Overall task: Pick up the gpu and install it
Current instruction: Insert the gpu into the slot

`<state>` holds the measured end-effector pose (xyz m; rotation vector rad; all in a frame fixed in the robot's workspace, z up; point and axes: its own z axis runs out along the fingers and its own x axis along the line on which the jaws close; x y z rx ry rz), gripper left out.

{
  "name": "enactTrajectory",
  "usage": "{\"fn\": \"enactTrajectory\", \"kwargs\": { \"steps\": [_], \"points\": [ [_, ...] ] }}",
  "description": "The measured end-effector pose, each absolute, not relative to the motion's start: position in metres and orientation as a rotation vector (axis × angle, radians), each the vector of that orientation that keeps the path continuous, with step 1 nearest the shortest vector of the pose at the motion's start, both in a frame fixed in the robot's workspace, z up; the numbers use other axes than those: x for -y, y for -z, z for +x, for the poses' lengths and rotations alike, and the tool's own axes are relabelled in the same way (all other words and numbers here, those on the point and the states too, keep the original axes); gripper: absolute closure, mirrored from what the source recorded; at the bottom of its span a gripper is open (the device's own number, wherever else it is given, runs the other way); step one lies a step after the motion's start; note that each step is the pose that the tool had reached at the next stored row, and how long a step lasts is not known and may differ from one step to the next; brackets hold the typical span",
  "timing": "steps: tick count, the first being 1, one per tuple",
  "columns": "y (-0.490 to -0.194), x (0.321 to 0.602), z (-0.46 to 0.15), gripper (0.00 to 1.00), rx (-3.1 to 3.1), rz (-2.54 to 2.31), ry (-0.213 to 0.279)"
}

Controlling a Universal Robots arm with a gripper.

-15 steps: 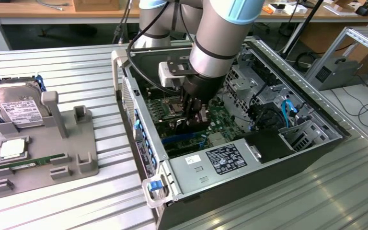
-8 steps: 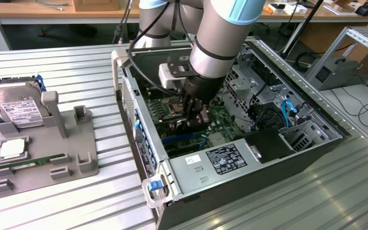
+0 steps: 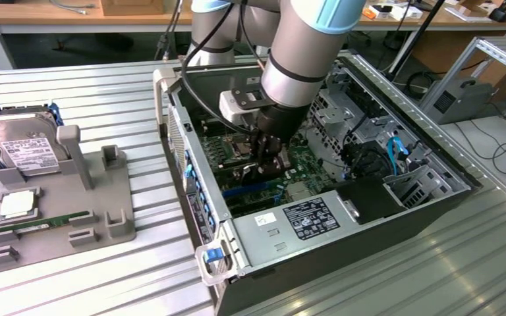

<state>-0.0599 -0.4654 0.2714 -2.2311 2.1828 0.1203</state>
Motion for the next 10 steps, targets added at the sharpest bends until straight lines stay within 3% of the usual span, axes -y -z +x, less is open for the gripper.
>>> {"fn": "enactTrajectory", "kwargs": {
  "steps": [4,7,10],
  "points": [
    [-0.2764,0.4655,-0.0598,0.73,-2.183,-2.232,-0.119],
    [-0.2766,0.4654,-0.0596,0.73,-2.215,-2.262,-0.057],
    [-0.2766,0.4655,-0.0573,0.73,-2.221,-2.267,-0.050]
  ]
}}
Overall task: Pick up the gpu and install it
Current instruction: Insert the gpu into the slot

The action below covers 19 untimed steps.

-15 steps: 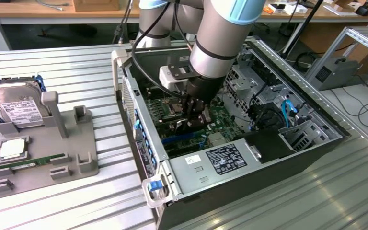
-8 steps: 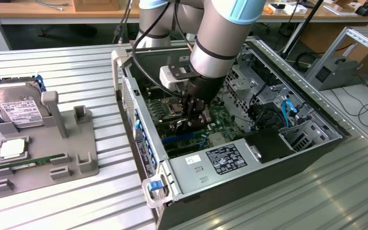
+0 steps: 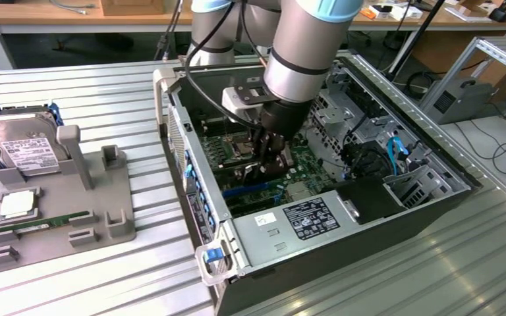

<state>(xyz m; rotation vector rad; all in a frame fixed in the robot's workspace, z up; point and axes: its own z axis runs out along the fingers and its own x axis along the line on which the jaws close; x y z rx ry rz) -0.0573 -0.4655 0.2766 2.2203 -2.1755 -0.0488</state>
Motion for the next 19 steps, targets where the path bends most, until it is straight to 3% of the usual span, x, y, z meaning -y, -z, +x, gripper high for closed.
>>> {"fn": "enactTrajectory", "kwargs": {
  "steps": [19],
  "points": [
    [-0.277,0.462,-0.045,0.73,2.250,2.133,0.066]
  ]
}}
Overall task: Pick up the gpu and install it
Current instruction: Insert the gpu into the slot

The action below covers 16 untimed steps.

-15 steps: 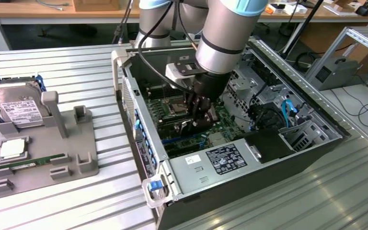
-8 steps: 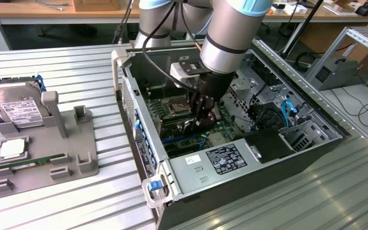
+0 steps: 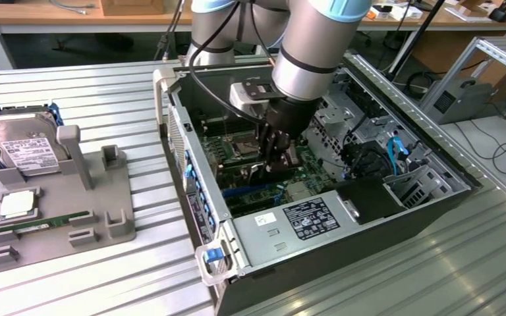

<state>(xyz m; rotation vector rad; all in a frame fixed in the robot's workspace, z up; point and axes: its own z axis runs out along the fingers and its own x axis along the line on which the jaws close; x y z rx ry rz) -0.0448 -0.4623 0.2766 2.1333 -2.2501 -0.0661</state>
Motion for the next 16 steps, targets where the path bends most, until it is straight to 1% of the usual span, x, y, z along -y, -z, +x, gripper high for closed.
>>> {"fn": "enactTrajectory", "kwargs": {
  "steps": [16],
  "points": [
    [-0.276,0.458,-0.056,0.73,2.250,2.133,0.066]
  ]
}}
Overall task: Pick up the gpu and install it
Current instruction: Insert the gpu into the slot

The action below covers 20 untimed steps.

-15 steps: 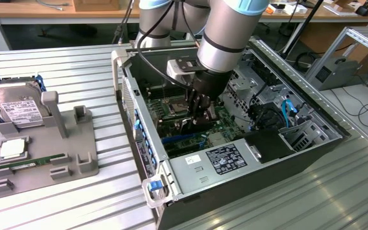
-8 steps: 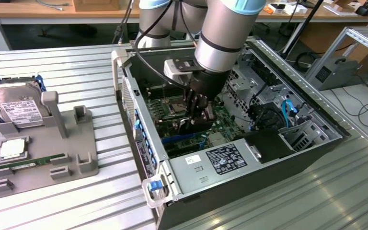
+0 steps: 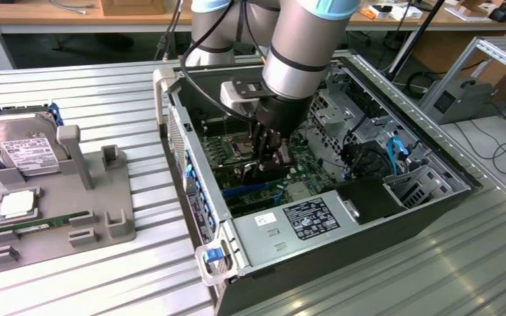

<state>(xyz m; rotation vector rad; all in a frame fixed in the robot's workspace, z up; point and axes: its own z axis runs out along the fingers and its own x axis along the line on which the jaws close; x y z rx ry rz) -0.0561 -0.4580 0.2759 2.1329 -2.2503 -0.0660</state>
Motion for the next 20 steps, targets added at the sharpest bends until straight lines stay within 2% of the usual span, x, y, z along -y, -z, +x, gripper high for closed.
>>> {"fn": "enactTrajectory", "kwargs": {
  "steps": [20],
  "points": [
    [-0.2677,0.4577,-0.0584,0.73,2.258,2.125,0.066]
  ]
}}
